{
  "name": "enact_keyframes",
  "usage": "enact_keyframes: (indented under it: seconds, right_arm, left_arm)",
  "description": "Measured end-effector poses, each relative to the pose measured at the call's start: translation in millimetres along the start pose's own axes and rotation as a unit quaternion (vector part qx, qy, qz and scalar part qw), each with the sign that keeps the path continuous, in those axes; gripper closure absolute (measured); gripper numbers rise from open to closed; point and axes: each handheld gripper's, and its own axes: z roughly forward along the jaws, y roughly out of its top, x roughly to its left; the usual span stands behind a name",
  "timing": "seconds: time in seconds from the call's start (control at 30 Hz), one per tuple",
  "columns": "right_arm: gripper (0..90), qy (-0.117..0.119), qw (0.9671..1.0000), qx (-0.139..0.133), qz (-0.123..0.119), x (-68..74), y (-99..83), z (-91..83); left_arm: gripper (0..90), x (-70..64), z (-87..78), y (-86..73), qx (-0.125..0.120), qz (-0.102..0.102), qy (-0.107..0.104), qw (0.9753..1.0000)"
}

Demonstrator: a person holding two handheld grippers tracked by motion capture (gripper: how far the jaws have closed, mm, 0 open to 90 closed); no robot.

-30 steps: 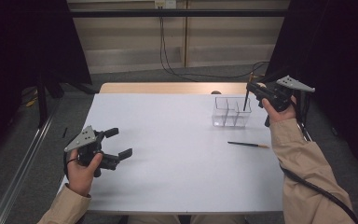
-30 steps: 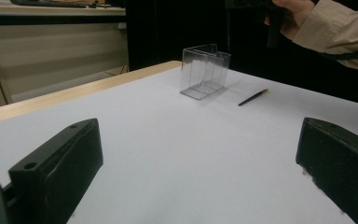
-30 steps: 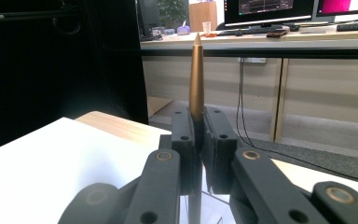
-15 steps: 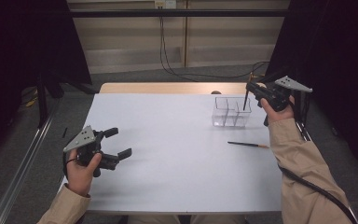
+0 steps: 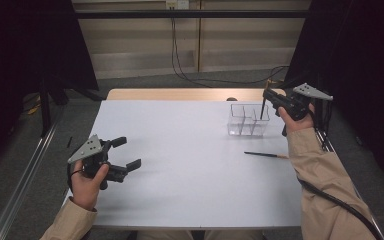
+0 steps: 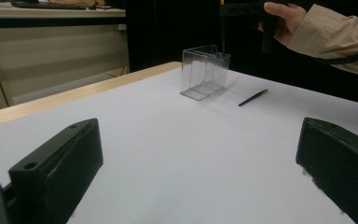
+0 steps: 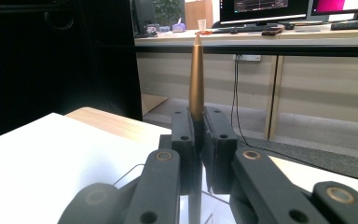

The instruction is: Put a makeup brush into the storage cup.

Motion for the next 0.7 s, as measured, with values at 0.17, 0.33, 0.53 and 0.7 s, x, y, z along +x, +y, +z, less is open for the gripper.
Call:
enact_keyframes:
  seconds: [0.17,0.33,0.53,0.7]
  right_arm:
    - [83.8,-0.002,1.0000,0.000,0.002,-0.5,-2.0,-0.4]
    - [83.8,0.000,1.0000,0.003,0.001,-0.5,-3.7,-0.7]
    - [83.8,0.000,1.0000,0.005,0.001,-1.4,-5.8,-1.4]
    - [83.7,0.000,1.0000,0.008,0.001,-1.0,-8.6,-1.4]
  left_arm:
    - [0.3,0.1,0.0,0.0,0.000,0.000,0.000,1.0000]
    - [0.4,-0.4,0.2,-0.1,0.000,0.001,0.001,1.0000]
    - [0.4,-0.7,0.2,0.2,0.002,0.003,0.001,1.0000]
    - [0.5,-1.2,1.3,-0.6,0.003,0.001,-0.003,1.0000]
